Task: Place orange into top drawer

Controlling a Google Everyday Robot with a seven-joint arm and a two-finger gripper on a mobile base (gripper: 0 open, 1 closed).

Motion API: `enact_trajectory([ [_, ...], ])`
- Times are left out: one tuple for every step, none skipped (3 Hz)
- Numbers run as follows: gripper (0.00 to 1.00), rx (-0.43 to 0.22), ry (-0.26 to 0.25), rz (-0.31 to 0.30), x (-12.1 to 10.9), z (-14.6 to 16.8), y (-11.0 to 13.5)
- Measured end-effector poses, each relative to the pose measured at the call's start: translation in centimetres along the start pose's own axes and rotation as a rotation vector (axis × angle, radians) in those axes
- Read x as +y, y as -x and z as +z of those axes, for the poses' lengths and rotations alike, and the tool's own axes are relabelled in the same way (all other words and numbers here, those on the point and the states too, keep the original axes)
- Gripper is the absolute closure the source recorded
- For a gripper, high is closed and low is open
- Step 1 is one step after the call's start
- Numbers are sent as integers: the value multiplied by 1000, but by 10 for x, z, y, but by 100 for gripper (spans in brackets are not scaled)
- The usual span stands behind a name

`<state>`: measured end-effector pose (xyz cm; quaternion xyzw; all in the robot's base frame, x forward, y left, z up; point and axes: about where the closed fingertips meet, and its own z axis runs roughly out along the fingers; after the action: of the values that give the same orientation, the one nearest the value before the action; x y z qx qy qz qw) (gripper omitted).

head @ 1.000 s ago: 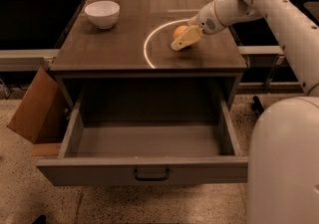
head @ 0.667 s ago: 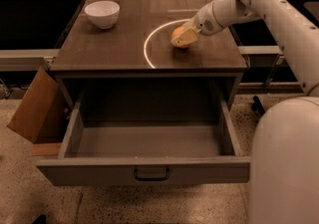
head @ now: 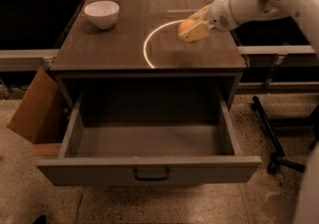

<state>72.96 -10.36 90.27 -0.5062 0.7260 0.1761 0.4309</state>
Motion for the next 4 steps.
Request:
enact_trajectory([
  [100,-18,-18,-10,44,-46,2],
  [100,-18,-18,-10,44,-46,2],
  [100,-22,-15,-32,61,-45,-2],
  [100,-12,-14,-51,94,-40,-10],
])
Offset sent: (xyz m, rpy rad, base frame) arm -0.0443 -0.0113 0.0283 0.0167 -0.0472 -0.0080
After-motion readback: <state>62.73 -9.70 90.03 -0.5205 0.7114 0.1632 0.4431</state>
